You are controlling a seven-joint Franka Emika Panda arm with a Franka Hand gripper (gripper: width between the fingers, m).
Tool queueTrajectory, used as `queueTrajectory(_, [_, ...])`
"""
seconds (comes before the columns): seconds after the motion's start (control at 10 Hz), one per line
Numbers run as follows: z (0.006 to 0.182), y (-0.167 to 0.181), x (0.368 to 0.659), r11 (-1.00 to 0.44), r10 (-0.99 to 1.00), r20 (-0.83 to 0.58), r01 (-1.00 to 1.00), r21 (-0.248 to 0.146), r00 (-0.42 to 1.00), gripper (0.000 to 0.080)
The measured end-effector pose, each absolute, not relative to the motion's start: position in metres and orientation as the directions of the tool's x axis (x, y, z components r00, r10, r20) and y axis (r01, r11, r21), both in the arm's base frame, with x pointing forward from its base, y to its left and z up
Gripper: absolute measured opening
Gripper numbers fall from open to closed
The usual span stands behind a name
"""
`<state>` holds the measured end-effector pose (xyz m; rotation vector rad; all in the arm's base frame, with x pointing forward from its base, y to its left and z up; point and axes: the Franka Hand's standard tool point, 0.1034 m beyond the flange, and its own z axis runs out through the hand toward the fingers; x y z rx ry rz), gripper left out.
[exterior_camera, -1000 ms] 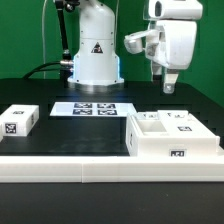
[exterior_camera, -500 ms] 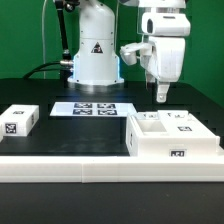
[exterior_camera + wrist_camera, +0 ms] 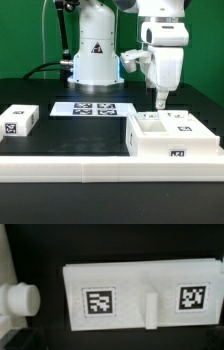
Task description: Assemble cabinet
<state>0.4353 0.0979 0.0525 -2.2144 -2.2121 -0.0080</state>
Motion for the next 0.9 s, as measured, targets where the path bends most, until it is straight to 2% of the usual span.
queueTrajectory(0.2, [0.045,0.099,0.442,-0.007,1.0,0.018,1.0,-0.01,0.007,0.0797])
queueTrajectory(0.5, [0.044,0.103,0.459,-0.011,1.0,0.026,1.0,0.001,0.011,0.0797])
queueTrajectory(0.9, [0.041,0.096,0.451,-0.018,1.0,0.019,1.0,-0.021,0.018,0.0796])
